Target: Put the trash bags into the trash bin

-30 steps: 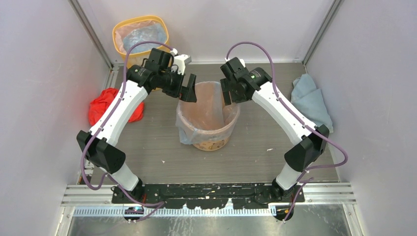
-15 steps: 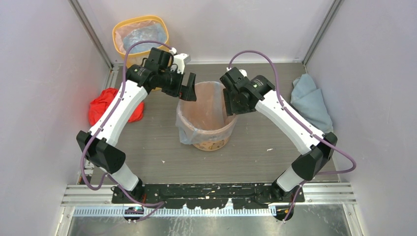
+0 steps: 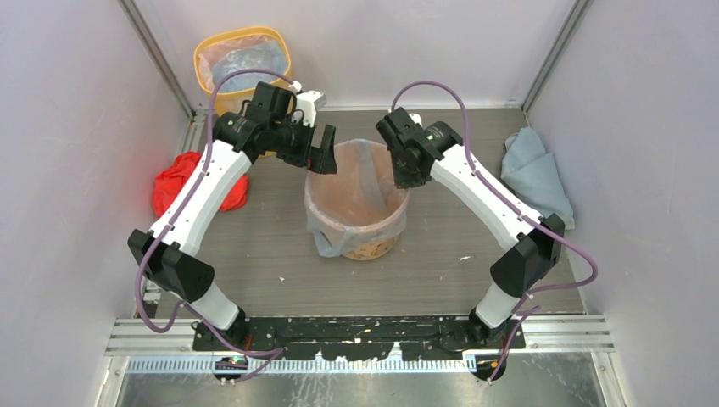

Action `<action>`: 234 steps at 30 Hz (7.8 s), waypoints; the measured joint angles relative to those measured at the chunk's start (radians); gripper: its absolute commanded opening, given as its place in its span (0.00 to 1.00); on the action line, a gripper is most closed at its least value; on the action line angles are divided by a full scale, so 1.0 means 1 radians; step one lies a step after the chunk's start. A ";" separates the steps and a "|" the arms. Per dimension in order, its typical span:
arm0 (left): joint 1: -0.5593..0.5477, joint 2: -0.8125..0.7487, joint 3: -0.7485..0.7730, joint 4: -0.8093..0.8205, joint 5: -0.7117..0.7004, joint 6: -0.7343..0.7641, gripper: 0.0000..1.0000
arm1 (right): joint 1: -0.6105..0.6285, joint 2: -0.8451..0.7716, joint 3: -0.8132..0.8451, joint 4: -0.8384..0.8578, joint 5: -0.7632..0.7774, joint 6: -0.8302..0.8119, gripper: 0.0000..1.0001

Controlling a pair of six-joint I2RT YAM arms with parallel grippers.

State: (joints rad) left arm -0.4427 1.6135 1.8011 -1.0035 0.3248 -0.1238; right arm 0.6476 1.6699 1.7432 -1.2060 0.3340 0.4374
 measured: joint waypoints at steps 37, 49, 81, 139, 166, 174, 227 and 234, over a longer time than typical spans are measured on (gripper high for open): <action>0.008 0.100 0.051 0.028 0.016 -0.002 0.97 | -0.036 -0.121 -0.116 -0.025 -0.046 0.023 0.18; 0.011 0.109 0.046 0.028 0.016 -0.003 0.97 | -0.036 -0.002 0.022 0.024 -0.025 -0.072 0.57; 0.011 0.040 0.000 0.023 0.008 -0.025 0.97 | 0.002 -0.034 0.029 -0.033 0.013 -0.033 0.12; 0.011 0.008 -0.001 -0.011 -0.011 -0.026 0.97 | -0.006 -0.009 0.164 -0.115 0.013 -0.067 0.80; 0.011 0.003 -0.020 -0.009 -0.018 -0.025 0.97 | -0.018 0.089 0.131 -0.056 -0.004 -0.029 0.23; 0.011 0.002 -0.020 -0.010 -0.018 -0.025 0.97 | -0.103 0.123 0.170 -0.038 -0.002 -0.128 0.80; 0.011 -0.074 -0.215 0.050 -0.014 -0.057 0.95 | 0.042 0.071 0.119 -0.056 0.053 -0.004 0.20; 0.011 -0.111 -0.219 0.045 -0.029 -0.072 0.96 | 0.005 0.071 0.126 -0.056 0.048 -0.014 0.30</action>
State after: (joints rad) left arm -0.4313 1.5021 1.5826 -0.9581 0.2958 -0.1959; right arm 0.6521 1.7409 1.8687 -1.2617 0.3817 0.4232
